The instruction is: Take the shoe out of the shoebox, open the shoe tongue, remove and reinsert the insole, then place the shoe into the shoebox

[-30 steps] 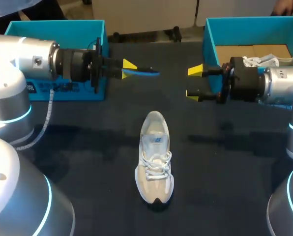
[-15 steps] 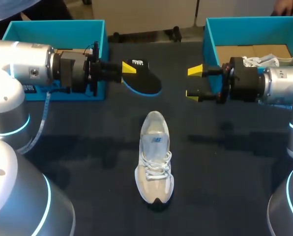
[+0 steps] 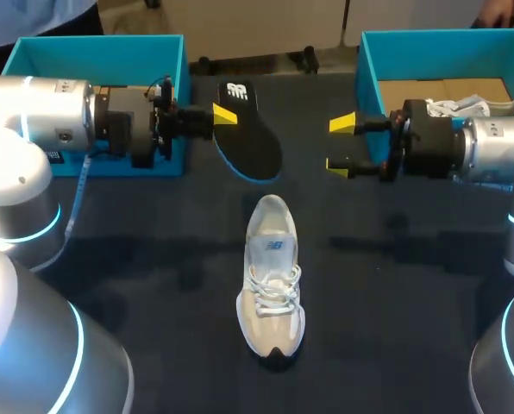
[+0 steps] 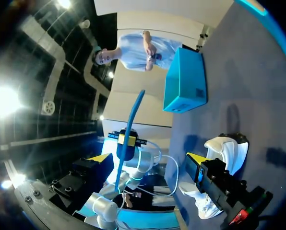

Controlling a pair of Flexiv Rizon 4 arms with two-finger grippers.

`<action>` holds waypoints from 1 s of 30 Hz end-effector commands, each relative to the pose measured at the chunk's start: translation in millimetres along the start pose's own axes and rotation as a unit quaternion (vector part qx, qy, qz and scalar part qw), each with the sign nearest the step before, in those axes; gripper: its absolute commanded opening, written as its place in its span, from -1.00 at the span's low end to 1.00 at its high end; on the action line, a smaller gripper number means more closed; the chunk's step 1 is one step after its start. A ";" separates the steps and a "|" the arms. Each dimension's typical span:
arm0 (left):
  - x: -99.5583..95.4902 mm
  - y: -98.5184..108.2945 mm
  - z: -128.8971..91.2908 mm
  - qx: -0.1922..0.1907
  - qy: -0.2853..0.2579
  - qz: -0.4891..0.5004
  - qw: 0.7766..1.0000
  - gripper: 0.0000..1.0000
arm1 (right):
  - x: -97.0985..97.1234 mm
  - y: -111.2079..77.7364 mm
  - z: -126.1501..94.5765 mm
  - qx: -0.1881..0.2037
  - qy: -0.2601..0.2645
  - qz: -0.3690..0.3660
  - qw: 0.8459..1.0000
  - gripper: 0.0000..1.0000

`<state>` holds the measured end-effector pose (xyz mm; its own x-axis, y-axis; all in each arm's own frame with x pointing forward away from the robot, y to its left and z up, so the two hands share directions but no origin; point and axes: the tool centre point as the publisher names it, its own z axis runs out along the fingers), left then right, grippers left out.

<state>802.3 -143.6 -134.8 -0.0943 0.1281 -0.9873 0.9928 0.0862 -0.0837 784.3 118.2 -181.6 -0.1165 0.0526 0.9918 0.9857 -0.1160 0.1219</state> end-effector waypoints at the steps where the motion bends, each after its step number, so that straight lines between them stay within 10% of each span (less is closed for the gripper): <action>1: 0.3 -3.5 2.1 -0.005 0.000 0.000 1.000 -1.00 | -0.7 -0.7 1.3 -0.001 0.000 0.000 1.000 1.00; 30: 18.5 17.4 48.6 0.016 -0.058 0.108 0.992 -1.00 | -4.2 -7.4 14.8 0.036 -0.011 -0.025 0.999 1.00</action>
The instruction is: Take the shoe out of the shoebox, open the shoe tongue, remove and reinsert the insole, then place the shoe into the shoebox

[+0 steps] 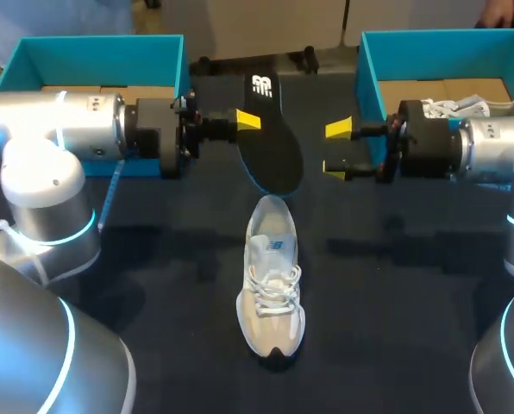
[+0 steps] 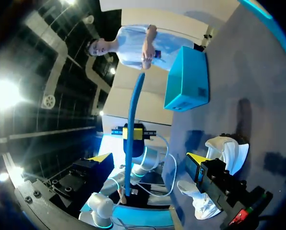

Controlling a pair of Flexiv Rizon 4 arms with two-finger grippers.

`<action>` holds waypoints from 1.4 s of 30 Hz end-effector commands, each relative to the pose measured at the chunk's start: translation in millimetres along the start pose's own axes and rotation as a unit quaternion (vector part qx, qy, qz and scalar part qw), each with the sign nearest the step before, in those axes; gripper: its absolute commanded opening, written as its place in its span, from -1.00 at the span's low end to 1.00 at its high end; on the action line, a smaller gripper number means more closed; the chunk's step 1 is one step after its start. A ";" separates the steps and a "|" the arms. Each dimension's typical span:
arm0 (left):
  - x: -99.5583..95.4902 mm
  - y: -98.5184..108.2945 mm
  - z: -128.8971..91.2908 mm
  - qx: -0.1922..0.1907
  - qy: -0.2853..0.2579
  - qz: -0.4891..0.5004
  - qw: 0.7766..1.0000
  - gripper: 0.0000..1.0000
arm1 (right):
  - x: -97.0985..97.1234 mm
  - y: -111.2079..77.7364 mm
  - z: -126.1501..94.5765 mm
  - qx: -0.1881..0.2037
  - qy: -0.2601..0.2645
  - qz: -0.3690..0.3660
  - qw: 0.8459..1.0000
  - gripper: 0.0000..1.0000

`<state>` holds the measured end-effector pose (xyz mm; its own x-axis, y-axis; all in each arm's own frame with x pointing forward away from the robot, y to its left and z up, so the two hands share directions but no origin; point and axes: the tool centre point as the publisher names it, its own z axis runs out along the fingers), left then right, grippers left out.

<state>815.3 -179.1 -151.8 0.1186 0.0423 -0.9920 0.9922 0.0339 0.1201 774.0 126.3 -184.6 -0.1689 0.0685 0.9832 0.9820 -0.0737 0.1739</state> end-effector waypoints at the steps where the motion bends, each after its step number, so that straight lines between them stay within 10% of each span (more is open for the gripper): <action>1: 10.5 4.8 10.1 -0.003 -0.008 0.008 1.000 -1.00 | -3.6 4.1 9.7 0.015 -0.014 0.004 1.000 1.00; 35: 38.4 18.9 24.1 -0.013 -0.007 0.037 0.999 -1.00 | -1.4 -3.1 49.3 0.037 -0.032 -0.004 0.999 1.00; 38: 38.8 20.9 25.0 -0.013 -0.008 0.036 0.999 -1.00 | -3.0 -3.0 53.1 0.039 -0.030 -0.003 0.999 0.45; 42: 38.3 22.3 25.6 -0.011 -0.010 0.039 0.999 -1.00 | -5.1 -3.7 56.6 0.044 -0.029 -0.003 0.999 0.22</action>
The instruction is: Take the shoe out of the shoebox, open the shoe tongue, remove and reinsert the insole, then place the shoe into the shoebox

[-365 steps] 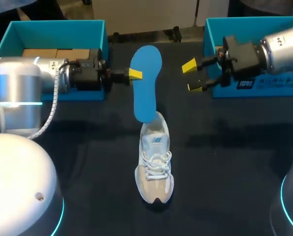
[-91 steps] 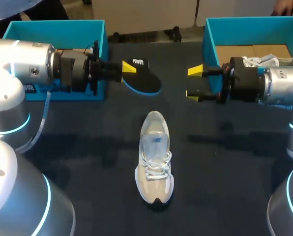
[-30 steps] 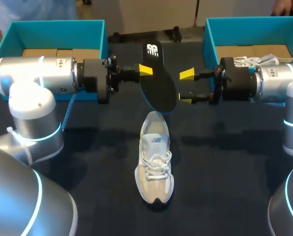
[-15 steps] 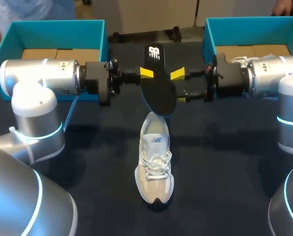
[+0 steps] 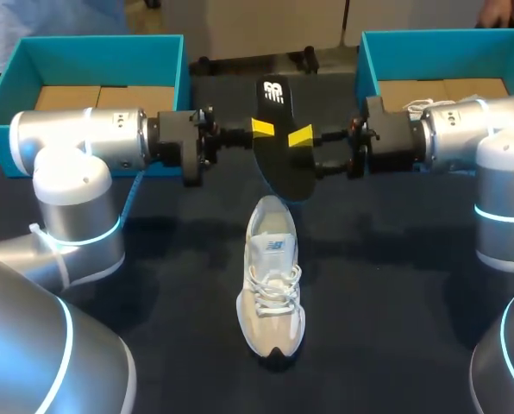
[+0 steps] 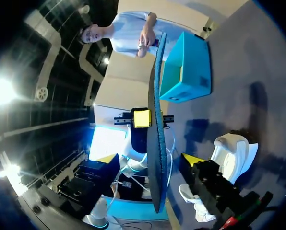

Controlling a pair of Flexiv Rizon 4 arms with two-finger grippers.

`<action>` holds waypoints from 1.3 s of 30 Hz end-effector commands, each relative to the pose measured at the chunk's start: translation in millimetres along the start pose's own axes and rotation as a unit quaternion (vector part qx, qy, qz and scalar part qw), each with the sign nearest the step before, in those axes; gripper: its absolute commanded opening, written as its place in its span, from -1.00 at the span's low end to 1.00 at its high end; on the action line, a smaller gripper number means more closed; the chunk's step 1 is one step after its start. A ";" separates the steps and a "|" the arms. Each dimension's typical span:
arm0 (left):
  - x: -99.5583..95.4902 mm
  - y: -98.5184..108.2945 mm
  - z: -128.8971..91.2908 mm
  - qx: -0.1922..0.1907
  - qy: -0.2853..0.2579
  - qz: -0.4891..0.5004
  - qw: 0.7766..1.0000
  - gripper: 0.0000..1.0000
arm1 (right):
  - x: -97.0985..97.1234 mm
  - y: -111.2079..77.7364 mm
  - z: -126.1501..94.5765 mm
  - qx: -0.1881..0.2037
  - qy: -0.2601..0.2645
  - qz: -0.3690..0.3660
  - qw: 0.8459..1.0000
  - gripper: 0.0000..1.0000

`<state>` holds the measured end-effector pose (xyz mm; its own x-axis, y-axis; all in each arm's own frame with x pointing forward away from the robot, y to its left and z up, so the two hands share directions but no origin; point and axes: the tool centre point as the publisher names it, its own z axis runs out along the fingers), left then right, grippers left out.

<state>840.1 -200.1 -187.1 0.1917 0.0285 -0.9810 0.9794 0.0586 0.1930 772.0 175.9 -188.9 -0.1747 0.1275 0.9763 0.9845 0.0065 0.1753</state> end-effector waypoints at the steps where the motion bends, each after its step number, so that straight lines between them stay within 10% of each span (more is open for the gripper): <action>1: 1.1 2.7 2.6 0.005 -0.003 0.003 1.000 -1.00 | -5.7 3.3 7.8 0.005 -0.001 0.004 1.000 0.20; 39: 5.2 -1.2 1.3 0.027 -0.007 0.017 0.999 -1.00 | -16.3 12.6 9.4 -0.001 0.014 0.004 1.000 -0.15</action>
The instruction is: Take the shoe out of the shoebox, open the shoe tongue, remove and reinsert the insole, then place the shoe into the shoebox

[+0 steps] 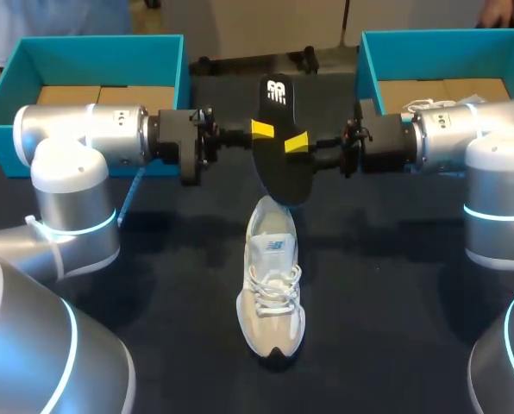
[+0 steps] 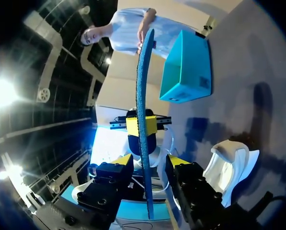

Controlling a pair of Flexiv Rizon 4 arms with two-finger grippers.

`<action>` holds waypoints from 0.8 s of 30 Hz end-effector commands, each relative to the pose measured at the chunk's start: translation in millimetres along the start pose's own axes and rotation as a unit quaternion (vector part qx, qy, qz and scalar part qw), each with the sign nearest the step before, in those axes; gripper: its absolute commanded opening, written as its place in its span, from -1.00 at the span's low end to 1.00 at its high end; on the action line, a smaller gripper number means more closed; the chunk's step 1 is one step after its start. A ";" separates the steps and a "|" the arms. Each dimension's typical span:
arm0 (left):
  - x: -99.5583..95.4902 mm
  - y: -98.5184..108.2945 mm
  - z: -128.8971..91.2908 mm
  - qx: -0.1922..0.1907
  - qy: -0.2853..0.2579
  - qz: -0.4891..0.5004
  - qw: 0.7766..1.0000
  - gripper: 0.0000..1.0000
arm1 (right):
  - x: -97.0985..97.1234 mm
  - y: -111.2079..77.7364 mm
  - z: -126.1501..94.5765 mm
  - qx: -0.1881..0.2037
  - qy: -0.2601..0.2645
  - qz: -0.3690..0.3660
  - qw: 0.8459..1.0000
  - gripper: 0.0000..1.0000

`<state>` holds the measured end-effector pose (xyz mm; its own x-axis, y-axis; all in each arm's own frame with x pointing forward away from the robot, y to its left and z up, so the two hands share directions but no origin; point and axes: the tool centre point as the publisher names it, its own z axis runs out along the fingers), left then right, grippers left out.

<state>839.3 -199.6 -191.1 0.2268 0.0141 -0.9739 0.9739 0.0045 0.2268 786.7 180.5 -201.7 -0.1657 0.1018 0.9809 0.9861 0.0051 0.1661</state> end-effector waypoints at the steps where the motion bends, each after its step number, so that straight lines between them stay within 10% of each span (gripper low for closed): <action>1: 1.7 0.6 1.8 0.001 0.001 -0.001 1.000 -1.00 | -1.9 0.3 3.1 0.000 0.001 0.000 1.000 -0.16; 24: 2.4 1.9 1.6 0.000 0.000 -0.003 1.000 -1.00 | -1.7 2.6 1.3 -0.008 0.001 -0.007 1.000 -0.25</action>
<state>841.4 -200.3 -192.0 0.2188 0.0150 -0.9756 0.9757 0.0045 0.2189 790.5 180.8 -203.2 -0.1790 0.0971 0.9790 0.9835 -0.0082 0.1806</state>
